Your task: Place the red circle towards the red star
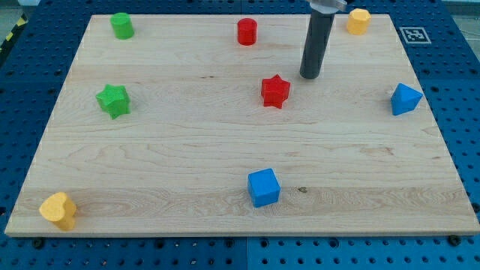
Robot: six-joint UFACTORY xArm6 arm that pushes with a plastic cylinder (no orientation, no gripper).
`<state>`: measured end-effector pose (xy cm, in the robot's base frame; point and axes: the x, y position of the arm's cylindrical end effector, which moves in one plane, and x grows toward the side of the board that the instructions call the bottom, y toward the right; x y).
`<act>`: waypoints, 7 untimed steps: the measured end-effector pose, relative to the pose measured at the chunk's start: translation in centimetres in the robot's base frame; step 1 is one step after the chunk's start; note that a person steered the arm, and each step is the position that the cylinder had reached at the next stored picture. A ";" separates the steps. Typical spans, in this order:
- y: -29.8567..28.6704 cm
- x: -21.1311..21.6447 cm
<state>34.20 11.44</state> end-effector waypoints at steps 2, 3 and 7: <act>-1.9 -10.0; -4.7 -14.1; -11.5 -11.0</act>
<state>23.16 -0.01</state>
